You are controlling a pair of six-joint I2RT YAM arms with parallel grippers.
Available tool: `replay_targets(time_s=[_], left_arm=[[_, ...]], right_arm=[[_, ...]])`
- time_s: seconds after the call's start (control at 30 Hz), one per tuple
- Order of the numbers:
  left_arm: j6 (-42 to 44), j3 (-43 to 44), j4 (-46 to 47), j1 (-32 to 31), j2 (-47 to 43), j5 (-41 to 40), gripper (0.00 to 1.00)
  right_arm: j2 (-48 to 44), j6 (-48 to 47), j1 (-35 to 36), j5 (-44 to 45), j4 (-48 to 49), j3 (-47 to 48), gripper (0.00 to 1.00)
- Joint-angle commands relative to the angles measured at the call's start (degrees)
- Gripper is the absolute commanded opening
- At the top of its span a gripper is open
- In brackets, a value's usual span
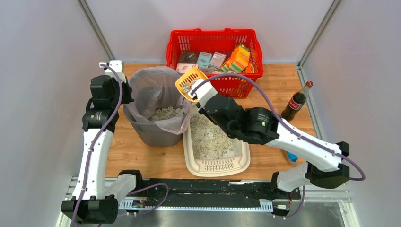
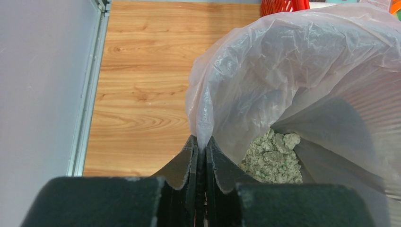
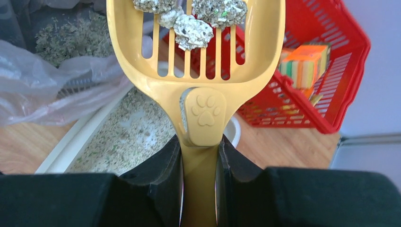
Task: Clean the litter box
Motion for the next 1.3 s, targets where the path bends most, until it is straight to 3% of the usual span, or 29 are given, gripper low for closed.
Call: replay_targets(time_s=[0.0, 0.23, 0.57, 1.27], left_arm=[[-2.1, -1.6, -4.1, -1.1, -0.1, 8.2, 0.00], [-2.6, -1.8, -3.8, -1.1, -0.7, 9.0, 0.00], [-2.8, -1.9, -3.4, -1.1, -1.5, 9.8, 0.00], [-2.5, -1.8, -3.9, -1.1, -1.5, 9.2, 0.00]], right_arm=[[1.5, -14.1, 0.3, 1.0, 15.1, 0.9, 0.00], [6.6, -19.6, -3.0, -5.9, 22.5, 2.8, 0.00], [13.0, -27.3, -5.5, -4.2, 26.3, 3.9, 0.00], [10.5, -57.7, -4.1, 2.2, 48.1, -10.6, 0.00]])
